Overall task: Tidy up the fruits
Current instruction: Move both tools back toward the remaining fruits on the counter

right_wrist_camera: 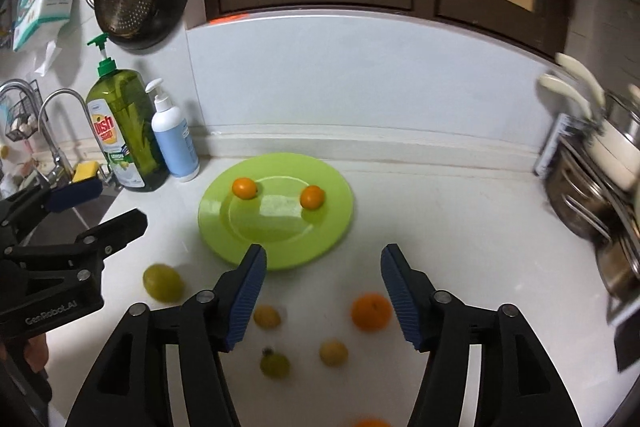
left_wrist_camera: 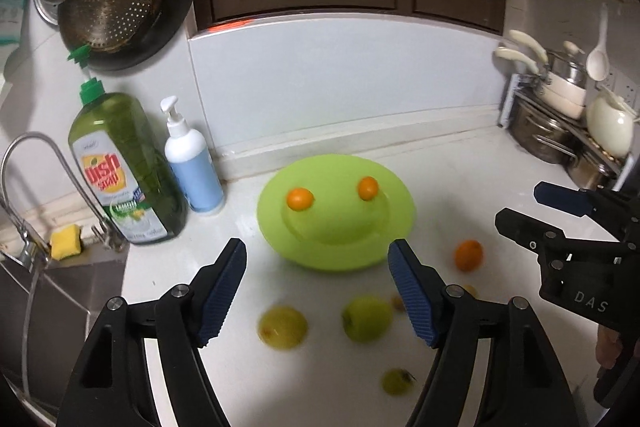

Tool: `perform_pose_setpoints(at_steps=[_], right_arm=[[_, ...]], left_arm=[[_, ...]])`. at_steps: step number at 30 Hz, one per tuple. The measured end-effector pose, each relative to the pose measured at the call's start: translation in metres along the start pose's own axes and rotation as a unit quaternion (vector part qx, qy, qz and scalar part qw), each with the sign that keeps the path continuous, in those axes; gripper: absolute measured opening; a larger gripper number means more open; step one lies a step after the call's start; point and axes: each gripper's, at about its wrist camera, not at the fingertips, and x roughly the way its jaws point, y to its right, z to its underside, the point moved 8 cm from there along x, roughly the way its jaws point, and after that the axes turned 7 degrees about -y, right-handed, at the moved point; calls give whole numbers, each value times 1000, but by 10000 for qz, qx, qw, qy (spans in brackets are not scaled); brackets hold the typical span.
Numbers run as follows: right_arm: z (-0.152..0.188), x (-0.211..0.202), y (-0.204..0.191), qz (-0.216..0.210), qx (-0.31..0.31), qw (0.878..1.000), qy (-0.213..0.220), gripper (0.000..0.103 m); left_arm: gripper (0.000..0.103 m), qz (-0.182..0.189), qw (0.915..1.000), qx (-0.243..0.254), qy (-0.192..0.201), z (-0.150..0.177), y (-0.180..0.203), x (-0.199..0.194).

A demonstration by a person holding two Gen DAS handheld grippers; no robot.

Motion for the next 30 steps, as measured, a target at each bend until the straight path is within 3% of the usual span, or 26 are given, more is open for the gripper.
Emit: perform_pose_setpoints(at_steps=[12, 30], right_arm=[[69, -35, 29, 188, 525, 9984, -78, 62], [151, -6, 44, 365, 706, 9933, -837, 62]], left_arm=[[75, -11, 9991, 355, 249, 50, 35, -33], [75, 160, 9976, 487, -461, 128, 57, 12]])
